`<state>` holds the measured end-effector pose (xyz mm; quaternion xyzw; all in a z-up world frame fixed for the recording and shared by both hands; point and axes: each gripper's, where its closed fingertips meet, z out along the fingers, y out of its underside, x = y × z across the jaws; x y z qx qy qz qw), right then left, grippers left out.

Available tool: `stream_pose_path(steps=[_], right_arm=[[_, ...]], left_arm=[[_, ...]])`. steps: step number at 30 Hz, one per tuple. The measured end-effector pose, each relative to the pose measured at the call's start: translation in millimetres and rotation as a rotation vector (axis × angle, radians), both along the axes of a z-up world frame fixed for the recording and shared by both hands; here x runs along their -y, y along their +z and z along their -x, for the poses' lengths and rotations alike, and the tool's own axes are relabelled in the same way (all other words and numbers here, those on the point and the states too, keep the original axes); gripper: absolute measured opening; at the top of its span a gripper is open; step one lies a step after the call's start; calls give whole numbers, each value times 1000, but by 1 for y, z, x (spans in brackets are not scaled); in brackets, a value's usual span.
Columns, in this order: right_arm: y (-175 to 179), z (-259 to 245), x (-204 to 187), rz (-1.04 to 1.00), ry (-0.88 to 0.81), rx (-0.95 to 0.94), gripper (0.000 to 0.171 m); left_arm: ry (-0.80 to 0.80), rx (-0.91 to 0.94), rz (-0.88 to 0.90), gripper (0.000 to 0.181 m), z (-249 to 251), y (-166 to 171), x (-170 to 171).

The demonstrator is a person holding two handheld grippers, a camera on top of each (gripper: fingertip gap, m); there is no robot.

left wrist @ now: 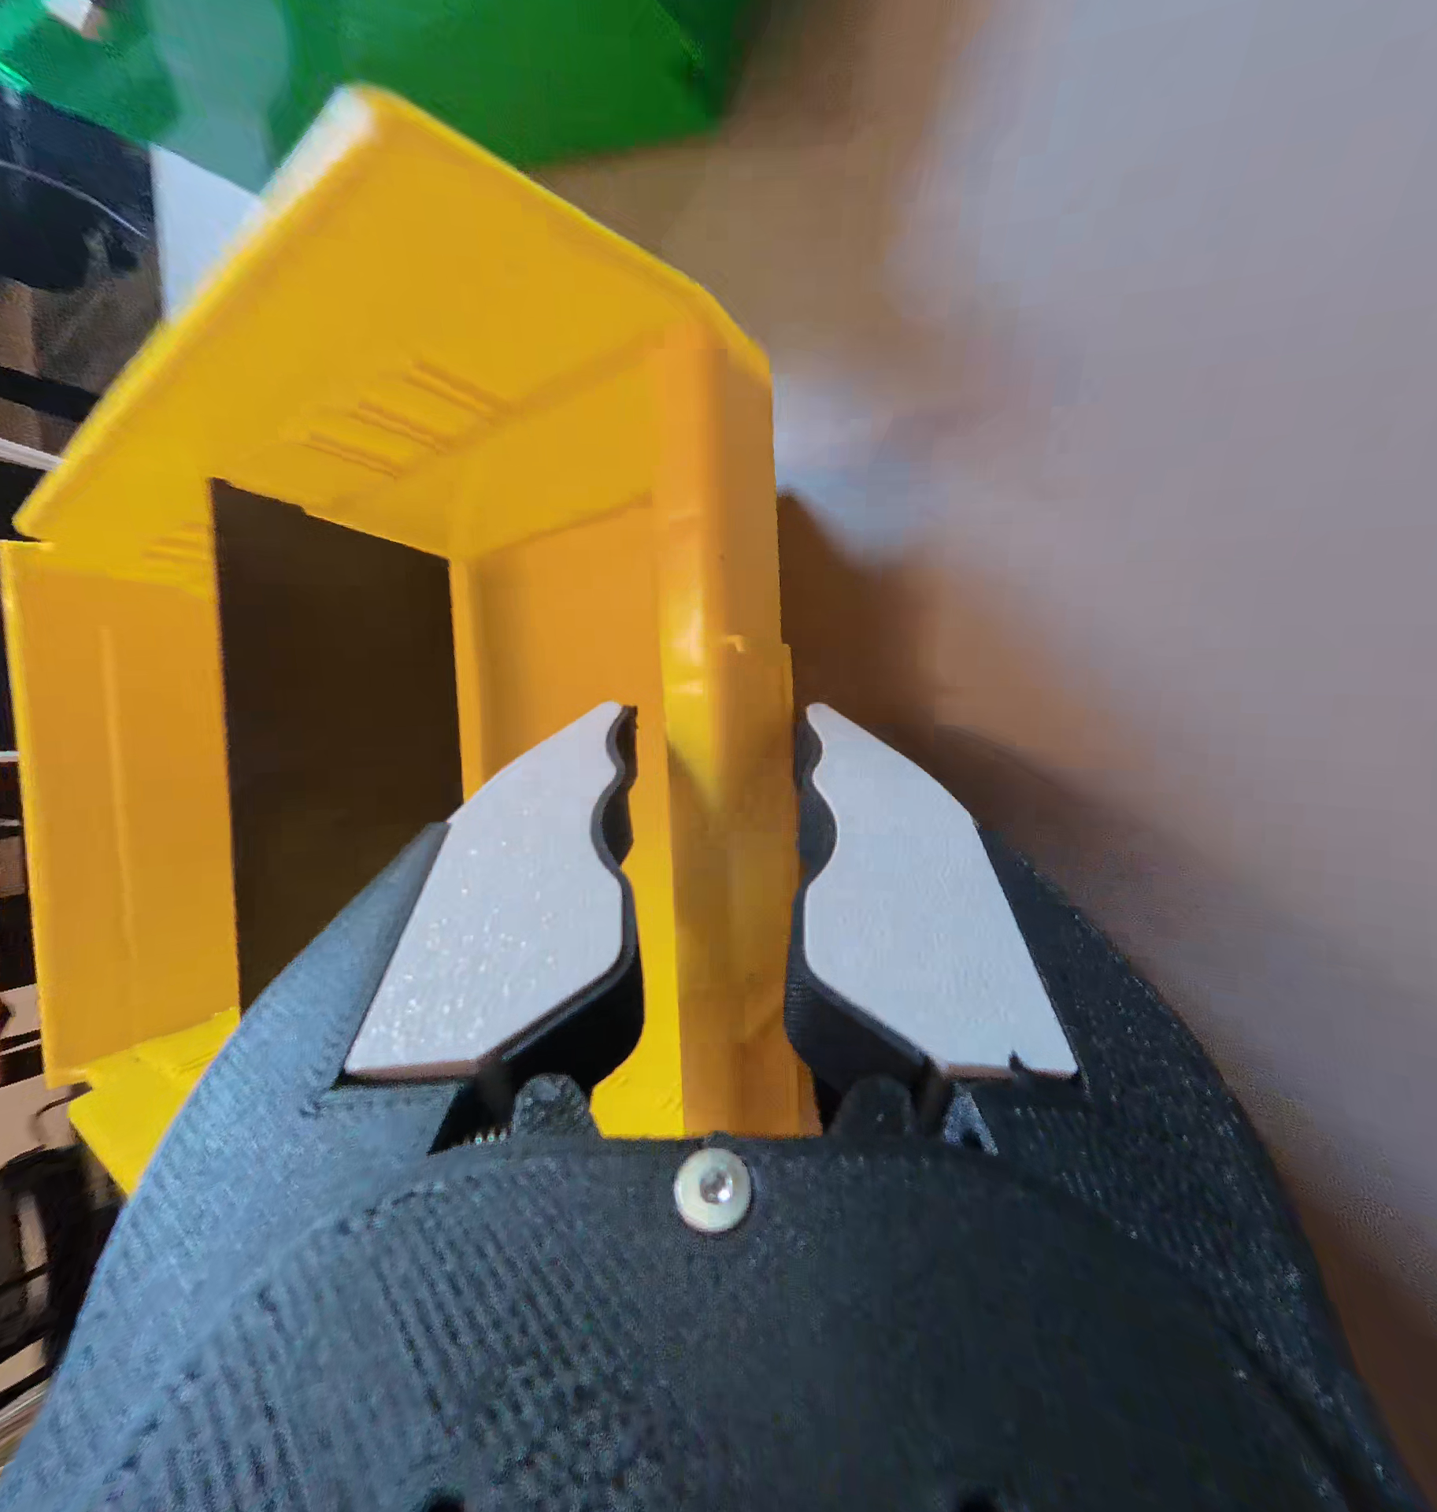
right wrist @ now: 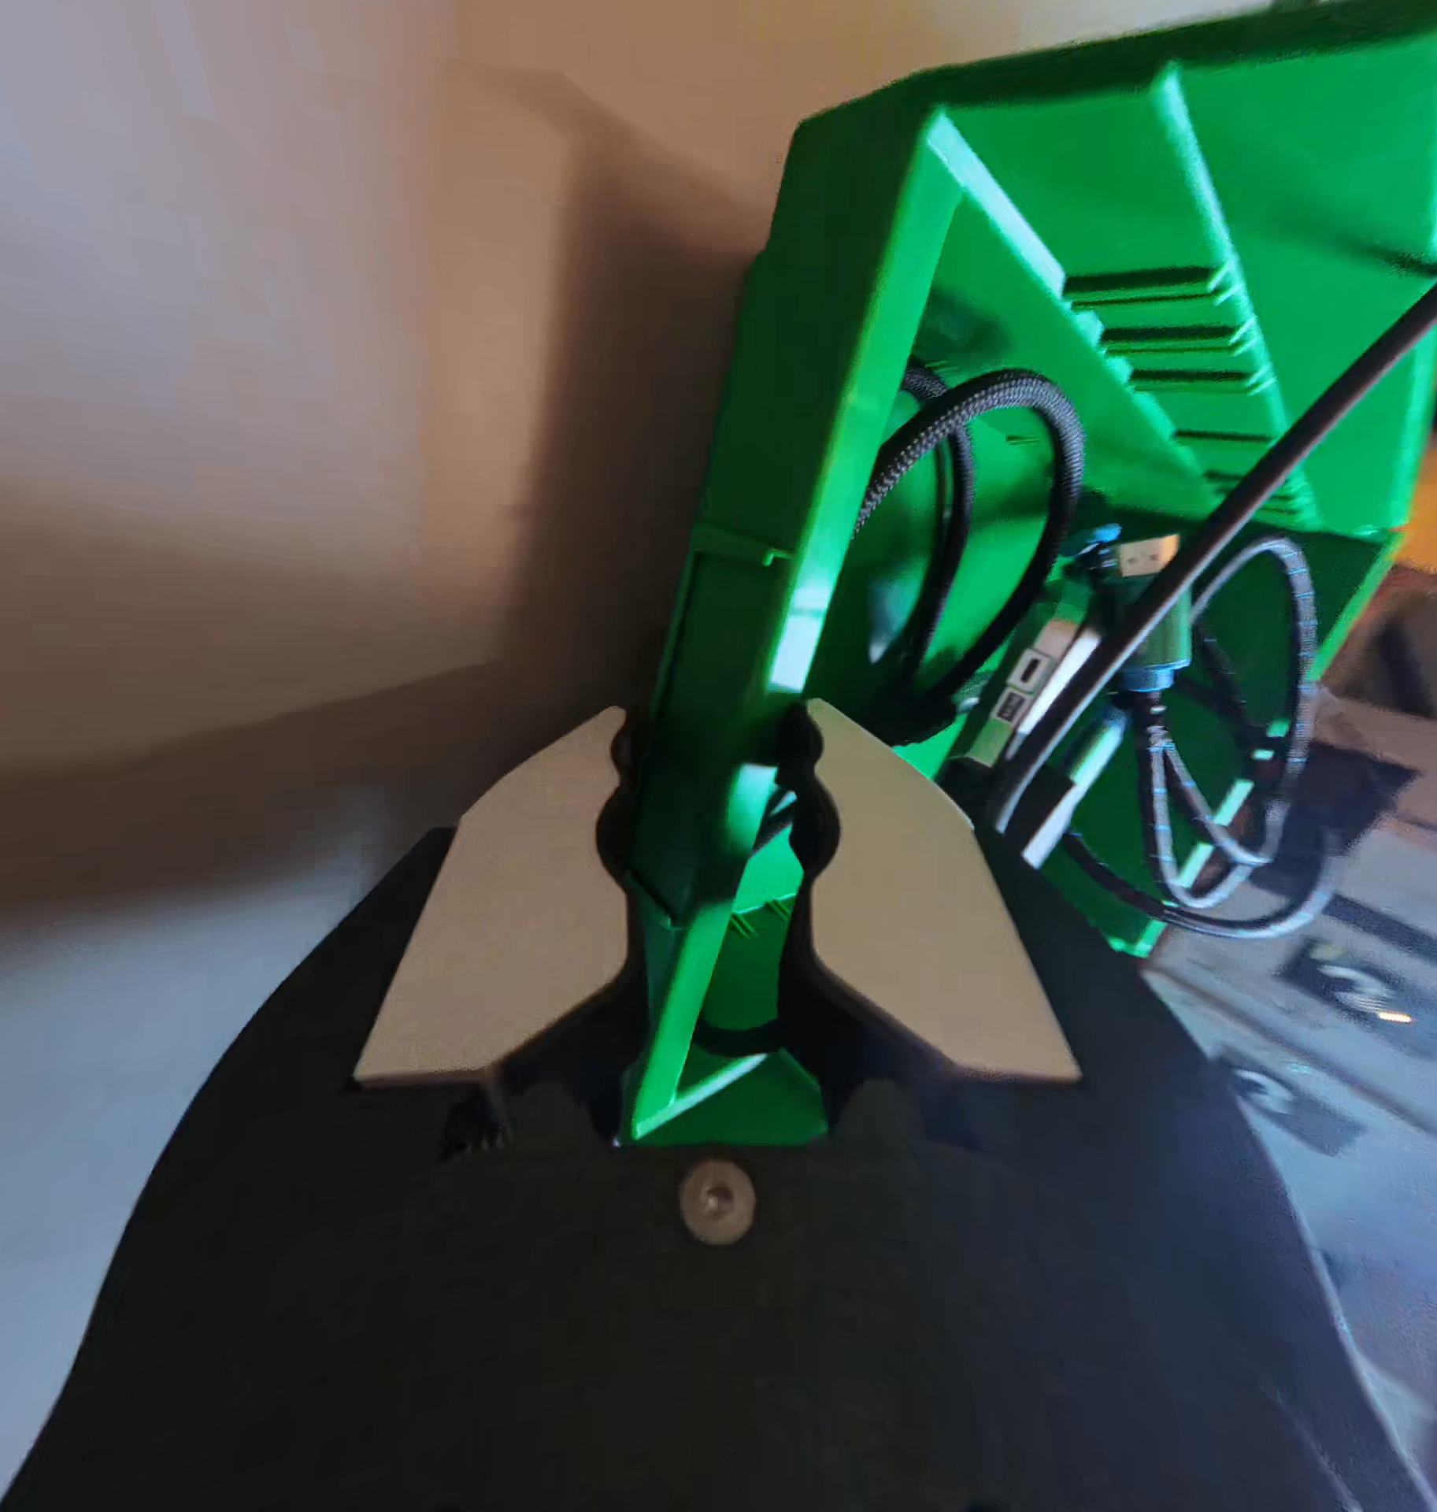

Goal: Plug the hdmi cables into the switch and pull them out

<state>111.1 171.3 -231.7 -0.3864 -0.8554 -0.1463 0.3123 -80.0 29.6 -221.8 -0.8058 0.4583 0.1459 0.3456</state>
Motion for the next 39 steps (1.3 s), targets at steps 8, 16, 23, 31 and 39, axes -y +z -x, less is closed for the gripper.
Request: stream_pose_path(steps=[8,16,23,31,39], right_arm=[[86,-47,113,560,-179,-822,26],[58,-106,62,637,-629,-1077,40],[41,-88,34,546,-705,-1020,32],[46,-98,27,405,-699,-1064,15],[72,-112,35,319,-659,-1131,9]], left_arm=[[92,767,-133,31,-92,69,31],[252,857,-128,43,-134,40,-1],[343,827,-258,37,-130,35,-35],[312,838,-343,19,-130,42,-38],[224,789,-405,19,-144,71,-30]])
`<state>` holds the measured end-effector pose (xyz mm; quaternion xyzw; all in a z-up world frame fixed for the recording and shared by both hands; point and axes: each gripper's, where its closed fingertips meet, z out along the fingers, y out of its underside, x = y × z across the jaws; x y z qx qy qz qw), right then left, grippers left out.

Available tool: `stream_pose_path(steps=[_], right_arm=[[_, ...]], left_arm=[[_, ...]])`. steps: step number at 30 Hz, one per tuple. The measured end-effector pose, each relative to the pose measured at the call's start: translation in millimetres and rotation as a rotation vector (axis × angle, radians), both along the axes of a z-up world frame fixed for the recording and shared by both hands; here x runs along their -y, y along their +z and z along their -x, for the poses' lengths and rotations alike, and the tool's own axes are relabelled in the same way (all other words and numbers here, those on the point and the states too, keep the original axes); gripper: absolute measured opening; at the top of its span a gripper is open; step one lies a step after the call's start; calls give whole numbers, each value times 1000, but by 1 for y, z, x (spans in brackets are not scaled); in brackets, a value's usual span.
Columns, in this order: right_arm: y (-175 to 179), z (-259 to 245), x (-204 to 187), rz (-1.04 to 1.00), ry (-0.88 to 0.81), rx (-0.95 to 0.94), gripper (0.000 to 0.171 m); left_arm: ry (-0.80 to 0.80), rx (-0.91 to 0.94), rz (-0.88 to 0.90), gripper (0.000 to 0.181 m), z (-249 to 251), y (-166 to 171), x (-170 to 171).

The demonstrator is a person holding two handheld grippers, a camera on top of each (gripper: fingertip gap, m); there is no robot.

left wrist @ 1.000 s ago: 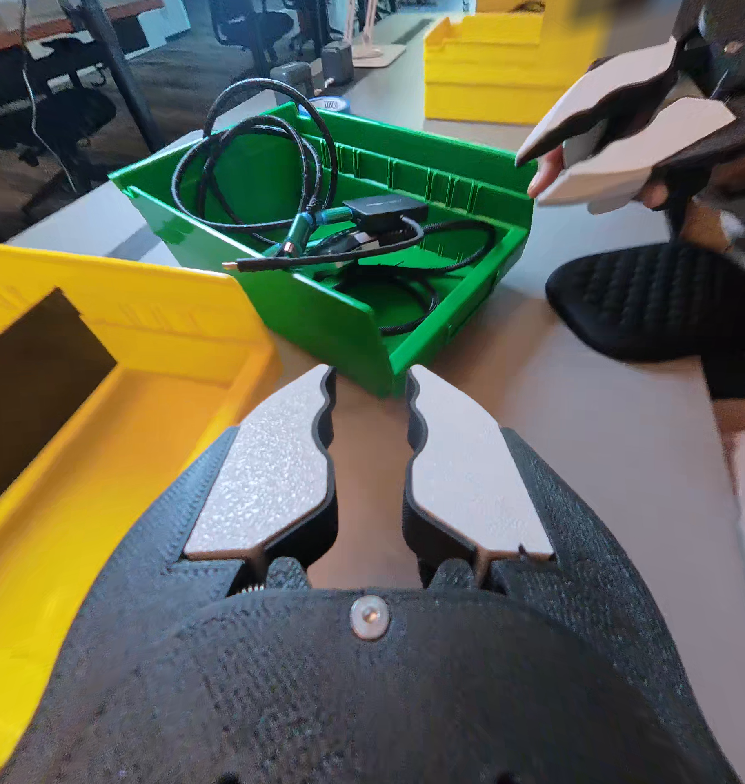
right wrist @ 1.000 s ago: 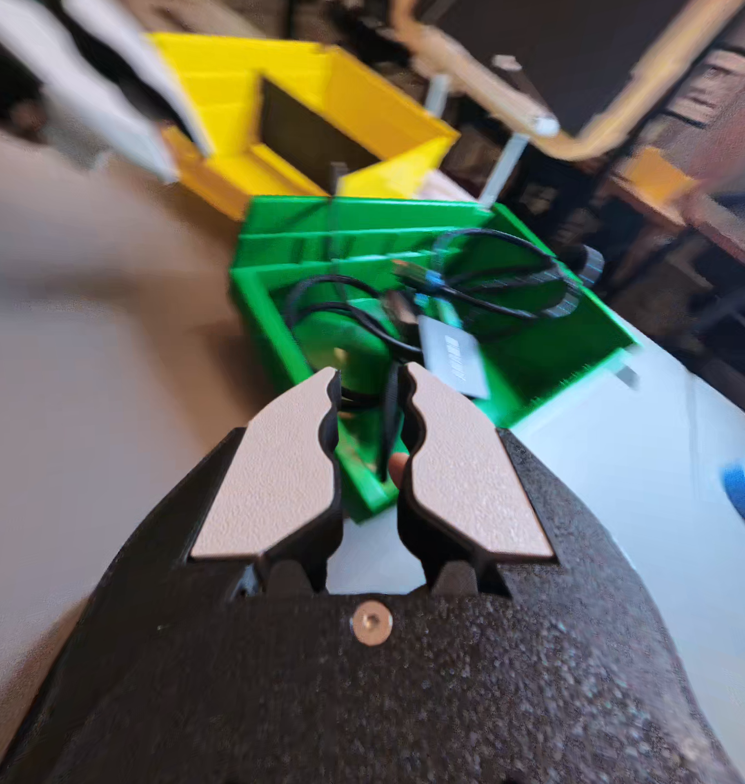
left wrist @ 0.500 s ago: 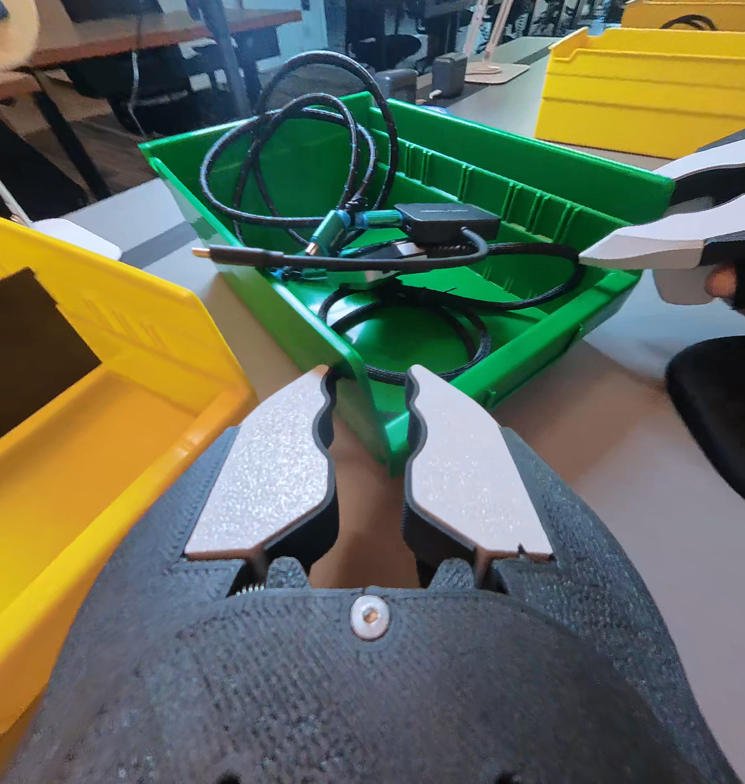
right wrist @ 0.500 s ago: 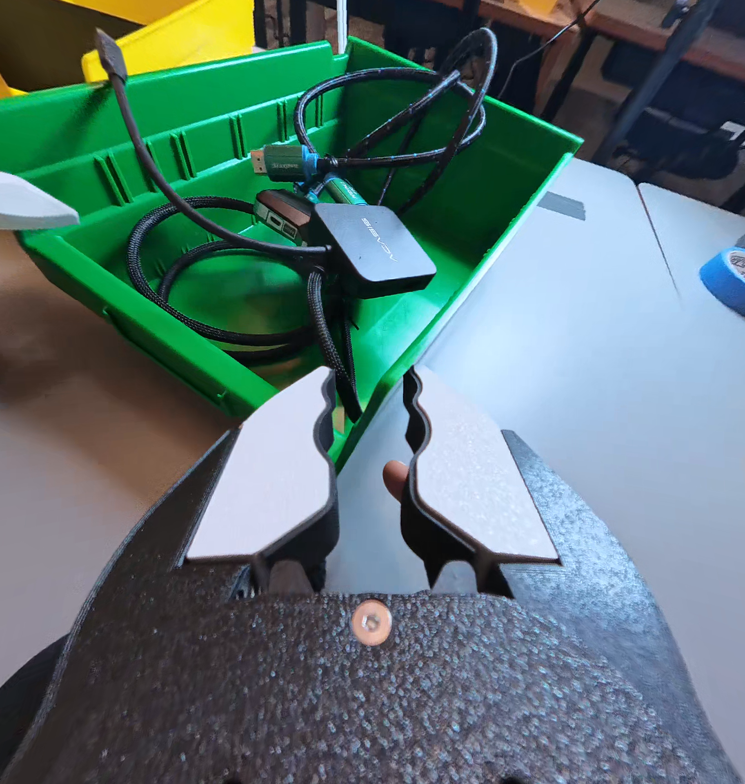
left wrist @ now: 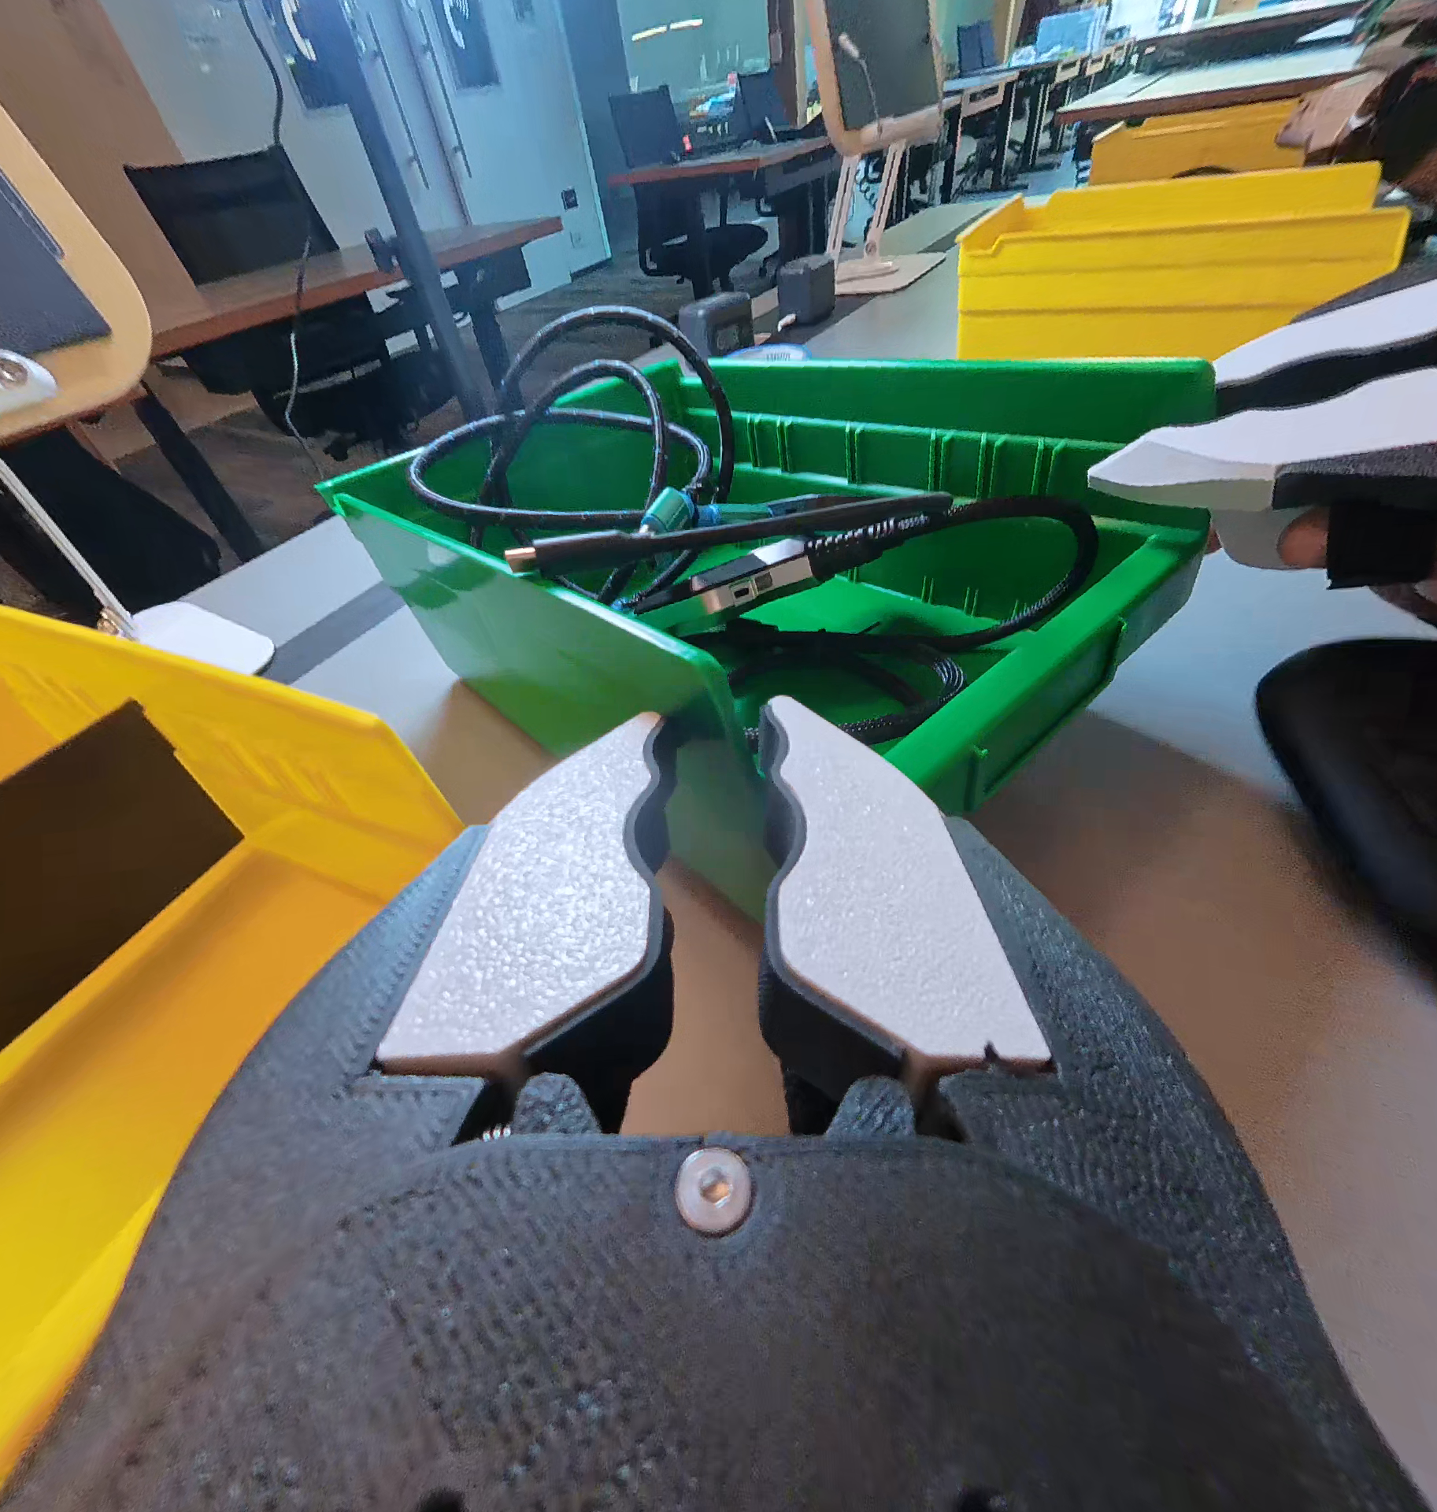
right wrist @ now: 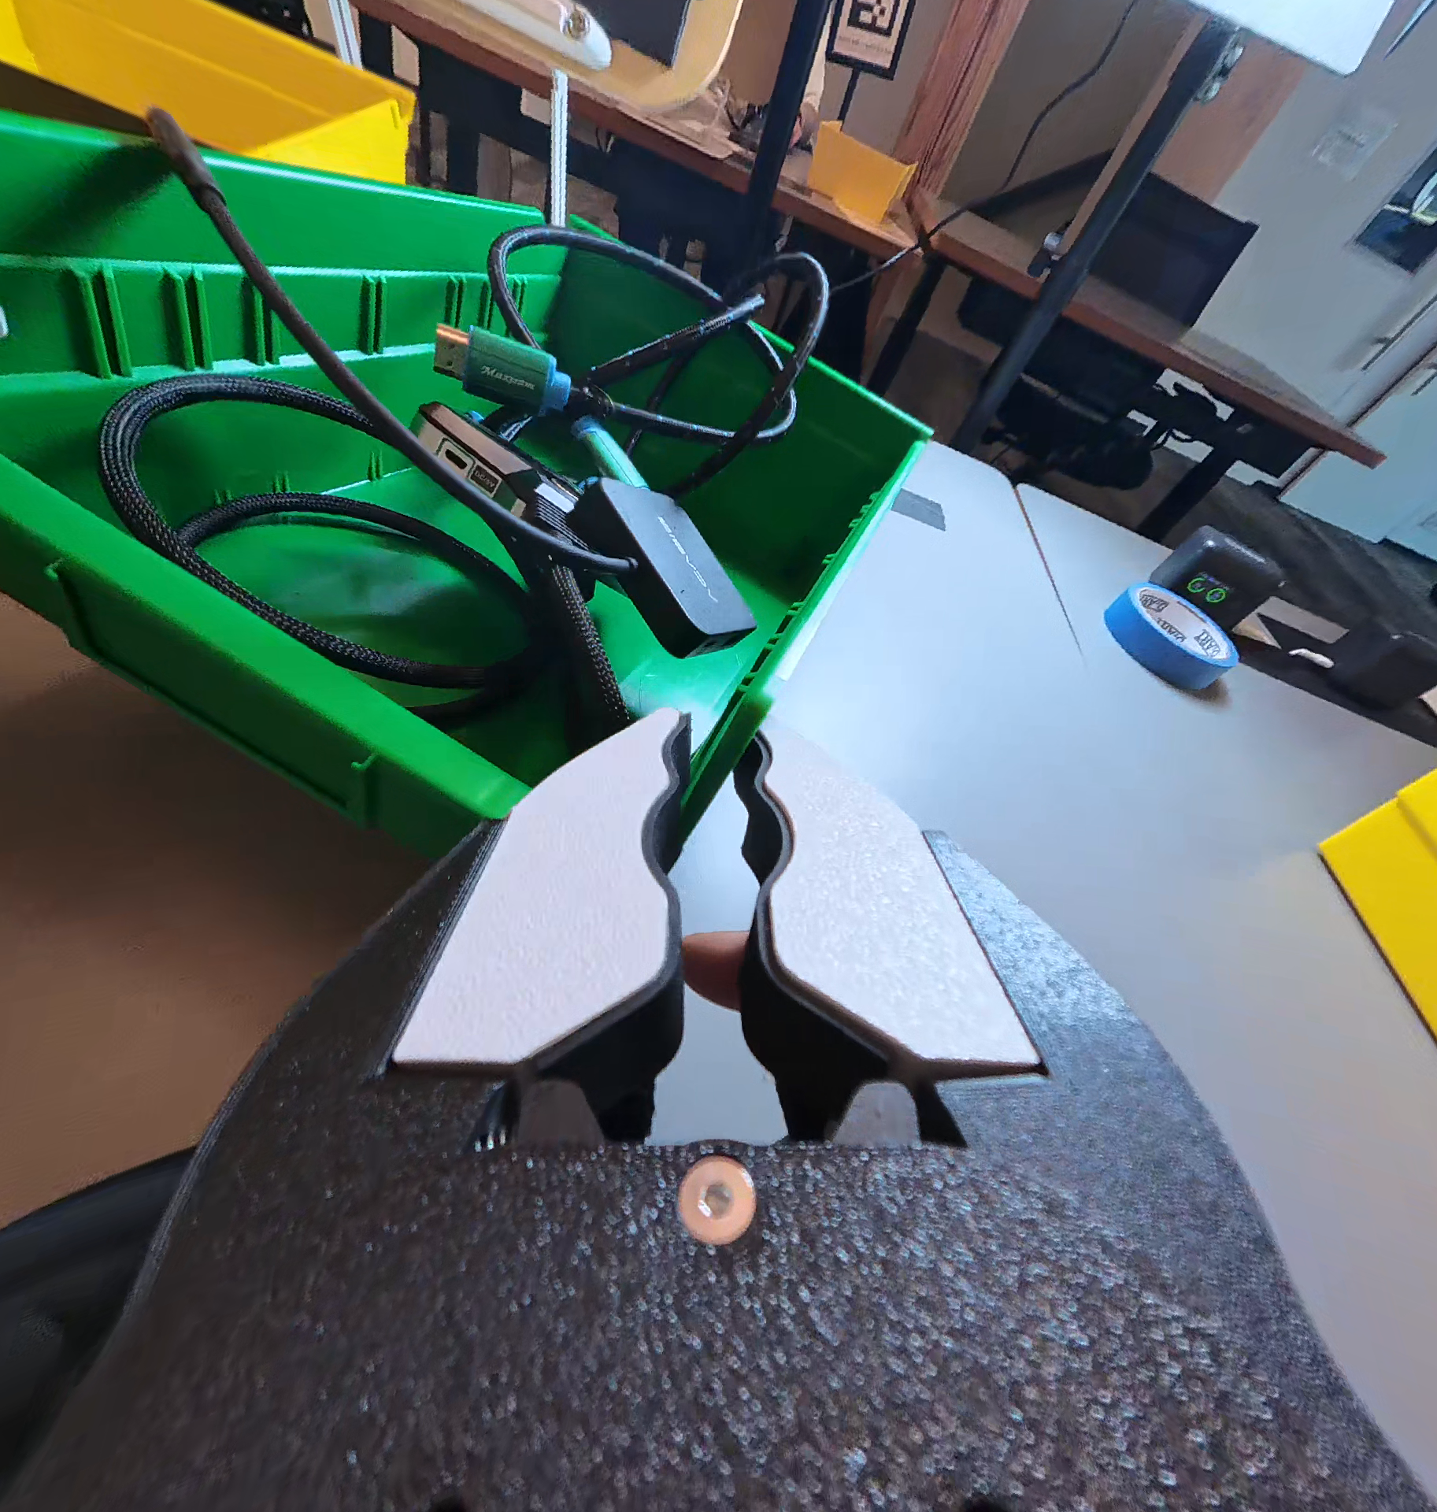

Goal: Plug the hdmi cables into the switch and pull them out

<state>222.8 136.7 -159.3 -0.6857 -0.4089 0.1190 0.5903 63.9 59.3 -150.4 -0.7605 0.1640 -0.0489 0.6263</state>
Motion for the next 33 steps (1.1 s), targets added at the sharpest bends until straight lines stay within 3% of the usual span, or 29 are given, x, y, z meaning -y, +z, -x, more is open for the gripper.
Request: stream_pose_path(steps=[5,11,20,26,33], right_arm=[[30,-2,17,-96,22,-9,11],[91,17,35,-216,94,-61,11],[186,140,89,-385,388,-151,13],[201,253,148,-387,636,-208,14],[167,345,209,-312,809,-267,15]], left_arm=[[-7,26,-103,18,0,44,6],[18,-18,-227,18,14,100,31],[265,-71,-385,18,112,179,120],[493,-47,-399,17,202,183,202],[681,-20,-378,16,277,146,277]])
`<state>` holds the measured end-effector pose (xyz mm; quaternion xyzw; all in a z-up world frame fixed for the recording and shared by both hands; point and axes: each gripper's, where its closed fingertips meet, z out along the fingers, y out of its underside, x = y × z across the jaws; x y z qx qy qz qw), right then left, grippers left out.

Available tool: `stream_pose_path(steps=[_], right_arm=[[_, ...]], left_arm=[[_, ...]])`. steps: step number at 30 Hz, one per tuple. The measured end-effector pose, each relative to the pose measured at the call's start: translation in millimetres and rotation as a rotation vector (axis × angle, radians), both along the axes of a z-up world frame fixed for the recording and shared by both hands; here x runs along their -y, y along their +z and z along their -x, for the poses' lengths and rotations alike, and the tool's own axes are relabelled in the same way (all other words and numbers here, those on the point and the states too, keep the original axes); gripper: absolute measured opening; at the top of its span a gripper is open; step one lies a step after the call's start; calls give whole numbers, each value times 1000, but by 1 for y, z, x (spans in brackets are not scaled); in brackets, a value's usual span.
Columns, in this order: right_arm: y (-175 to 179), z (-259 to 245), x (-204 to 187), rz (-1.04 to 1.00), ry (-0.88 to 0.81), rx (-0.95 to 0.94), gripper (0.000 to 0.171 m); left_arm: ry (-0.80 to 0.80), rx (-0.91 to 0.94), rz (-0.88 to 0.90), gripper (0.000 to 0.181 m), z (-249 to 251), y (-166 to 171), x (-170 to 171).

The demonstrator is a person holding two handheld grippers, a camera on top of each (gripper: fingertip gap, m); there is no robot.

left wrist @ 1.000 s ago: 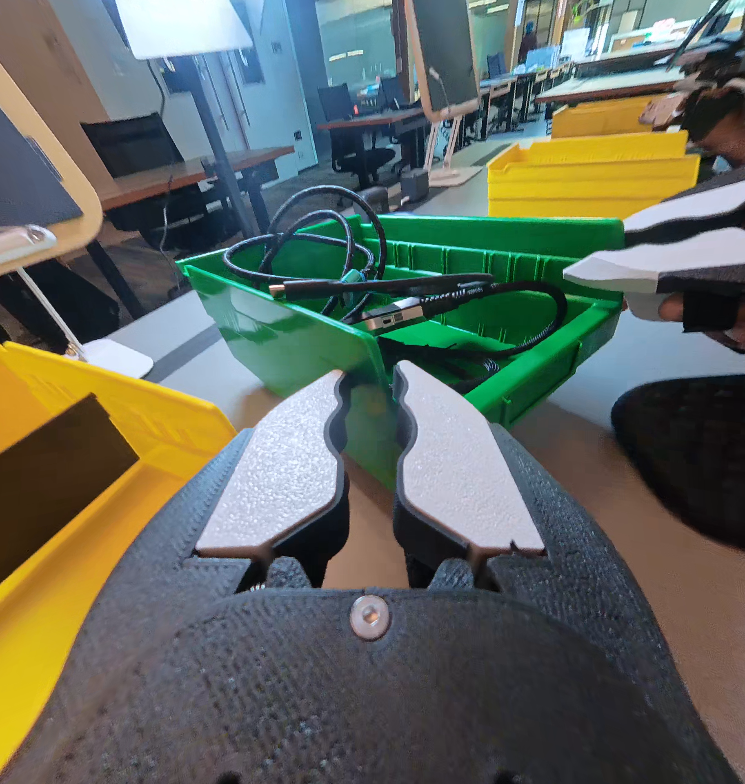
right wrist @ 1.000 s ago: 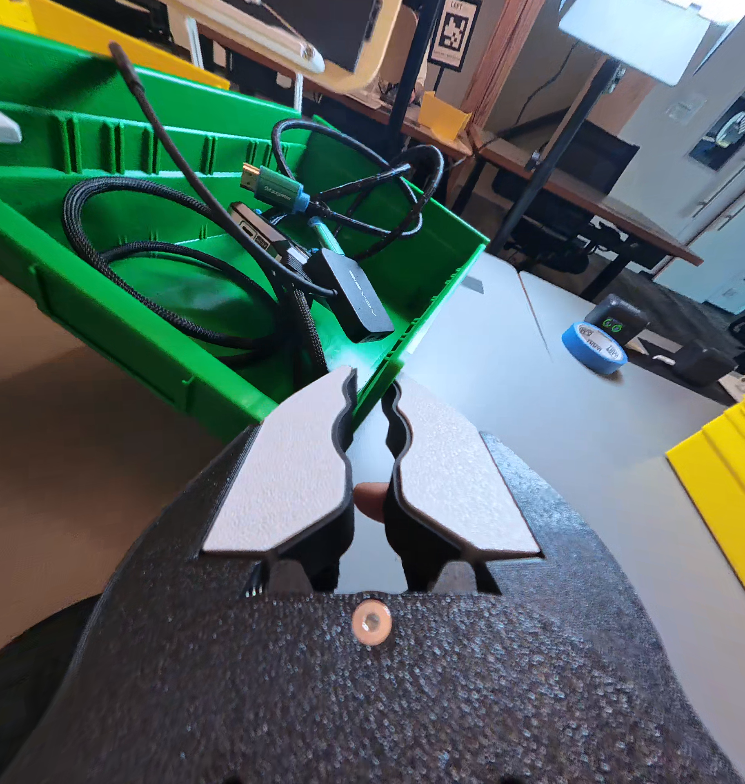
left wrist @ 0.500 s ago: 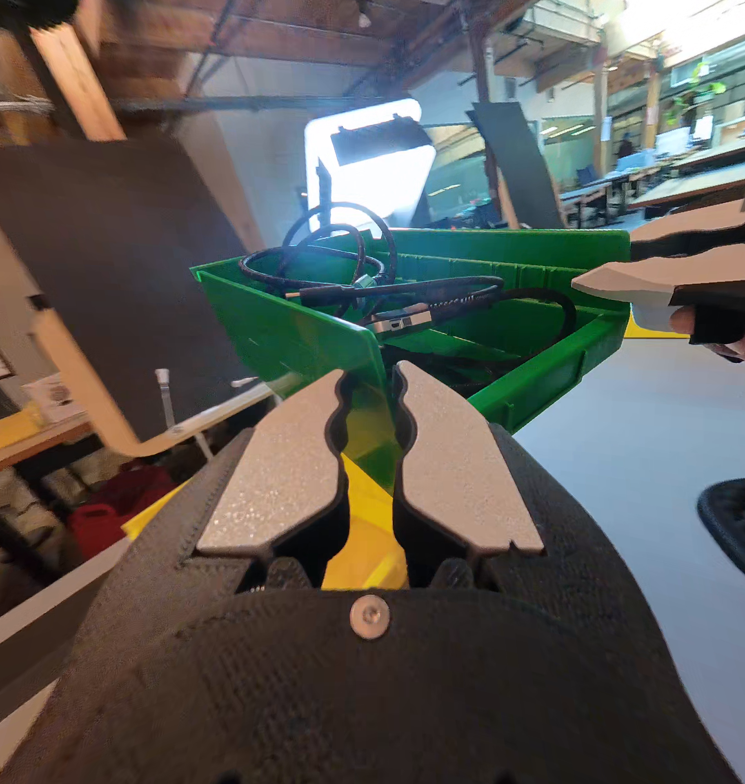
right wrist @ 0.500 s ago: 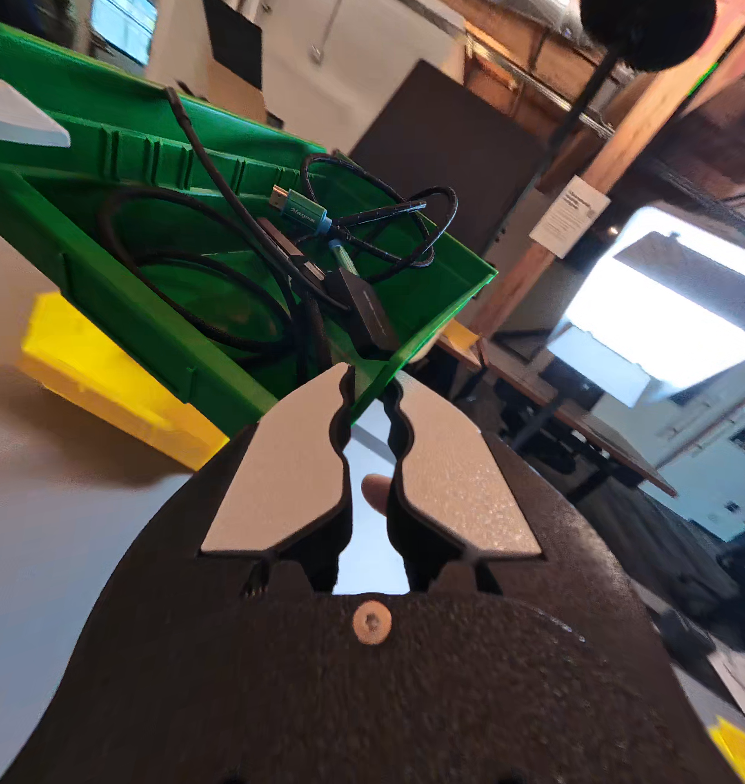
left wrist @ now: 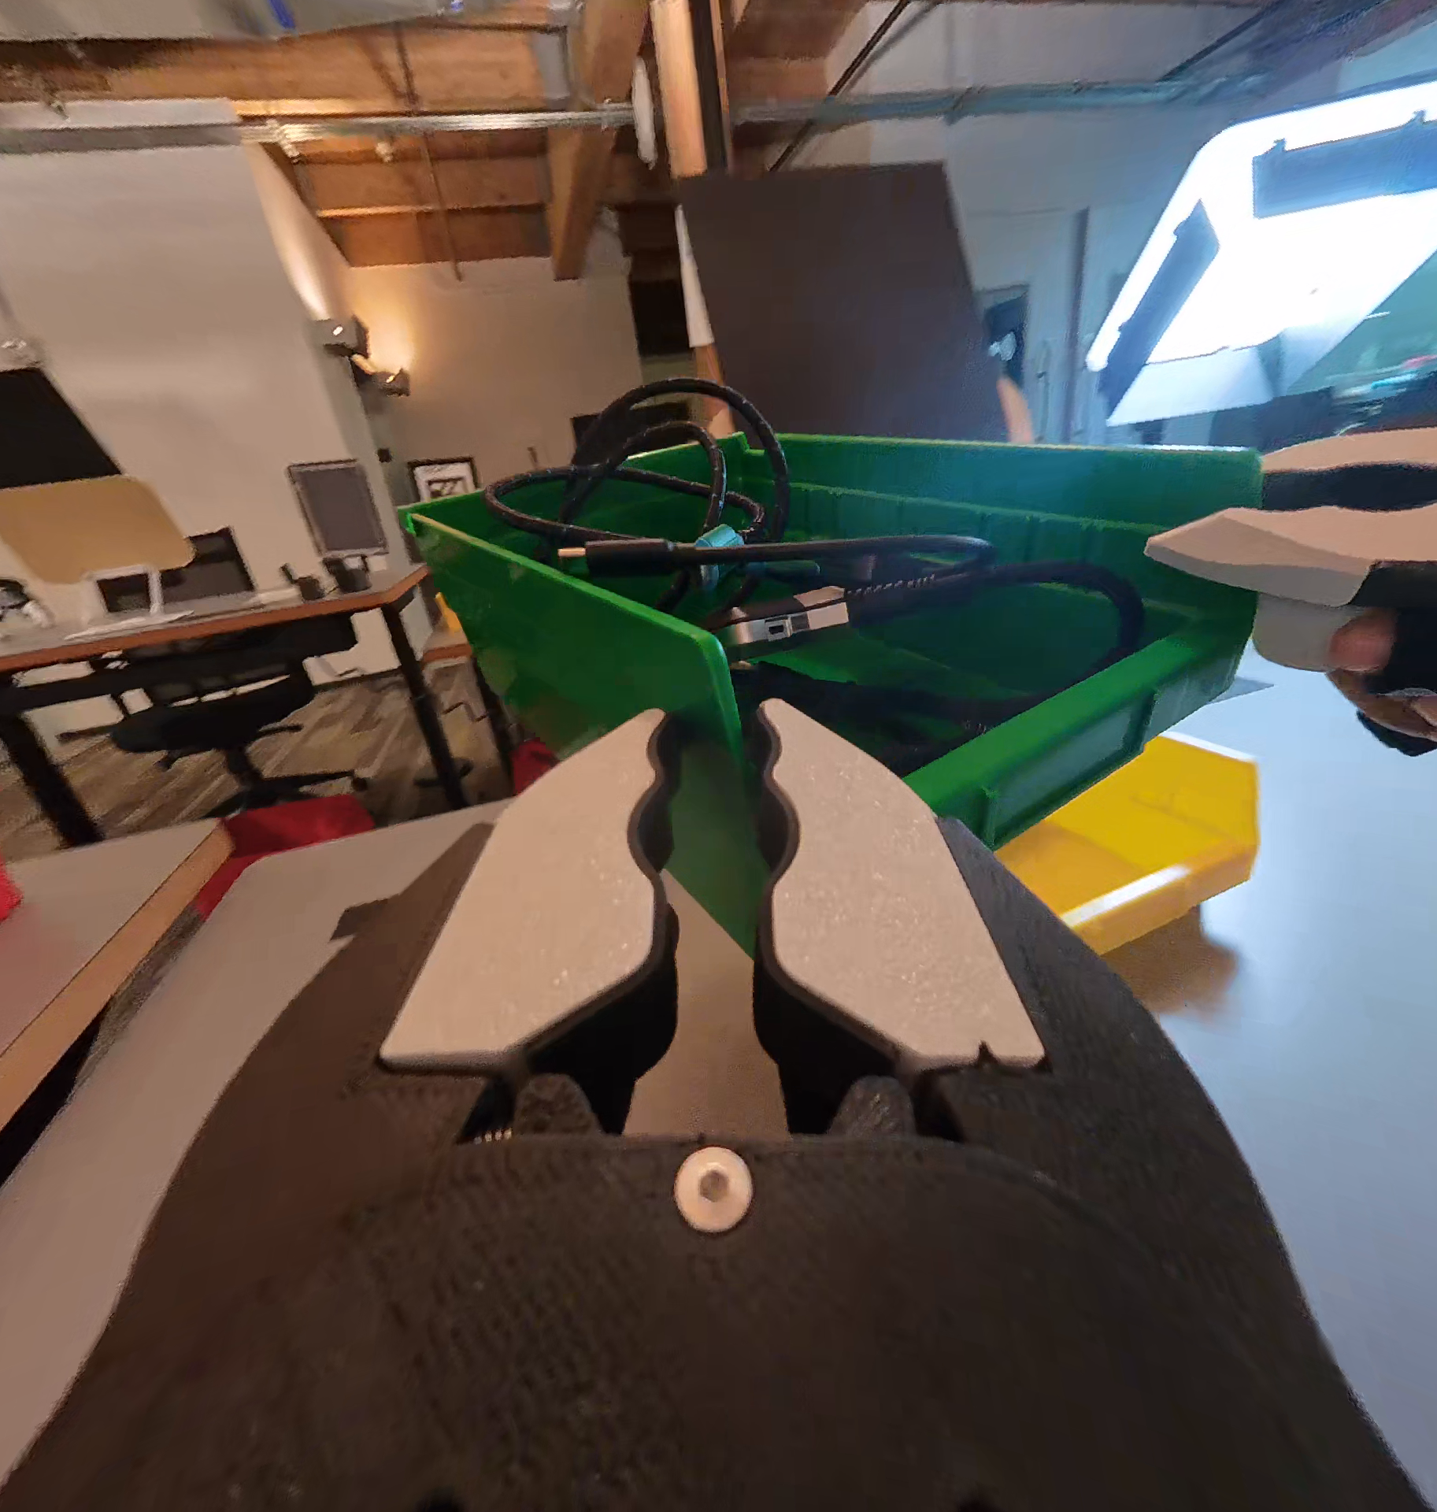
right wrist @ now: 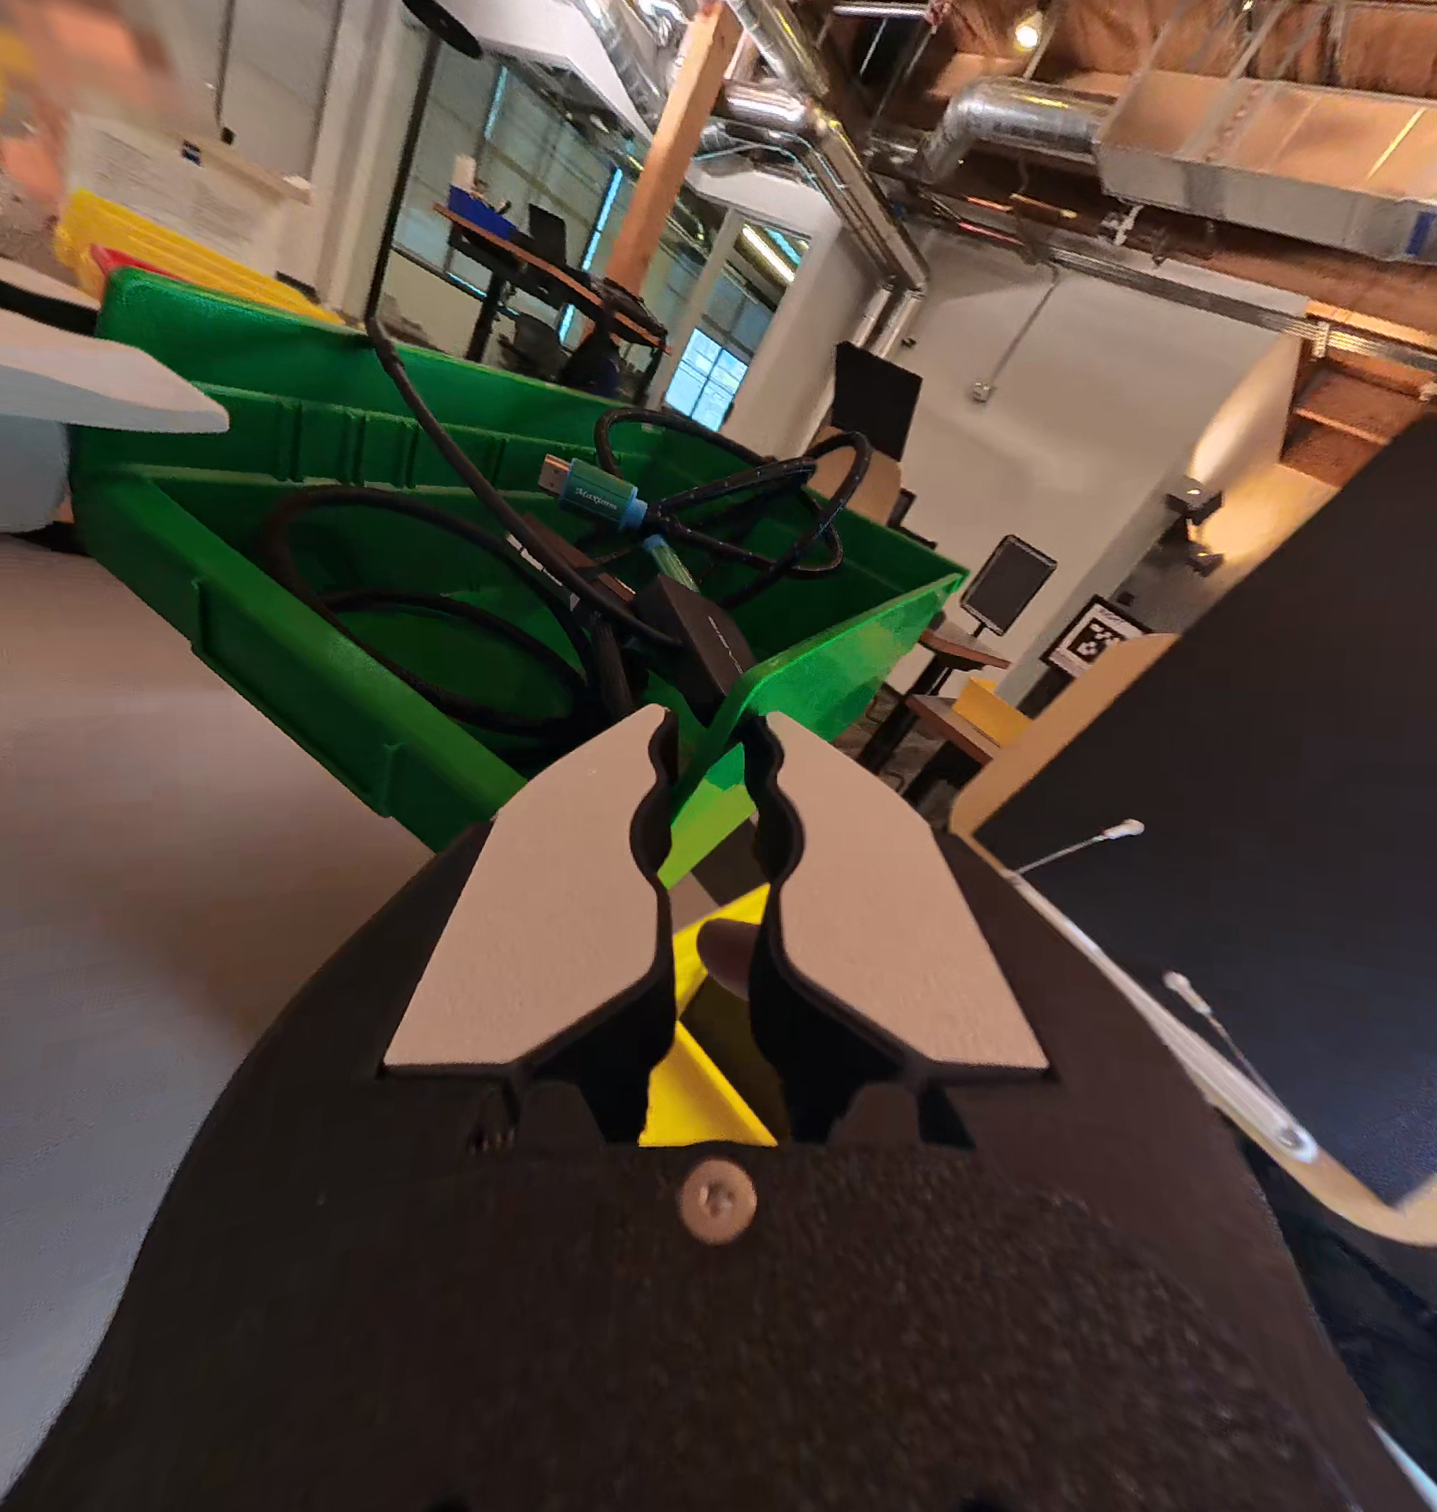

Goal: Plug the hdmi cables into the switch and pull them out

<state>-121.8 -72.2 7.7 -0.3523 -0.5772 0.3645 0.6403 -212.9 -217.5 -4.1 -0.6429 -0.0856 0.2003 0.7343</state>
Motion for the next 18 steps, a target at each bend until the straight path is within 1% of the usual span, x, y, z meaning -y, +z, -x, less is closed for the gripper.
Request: stream_pose_path(steps=[4,9,12,13,15,18], right_arm=[[-34,34,17,11,42,58,15],[-81,59,35,38,61,134,15],[-112,72,38,15,25,205,14],[-124,76,34,3,0,230,15],[-136,80,27,-37,-49,232,15],[-154,83,21,-56,-61,366,19]], left_arm=[[57,51,51,16,28,-40,22],[114,112,164,14,55,-98,37],[141,170,217,13,64,-135,44],[148,175,218,13,65,-142,45],[166,164,198,14,68,-144,42],[228,160,167,18,78,-143,34]])
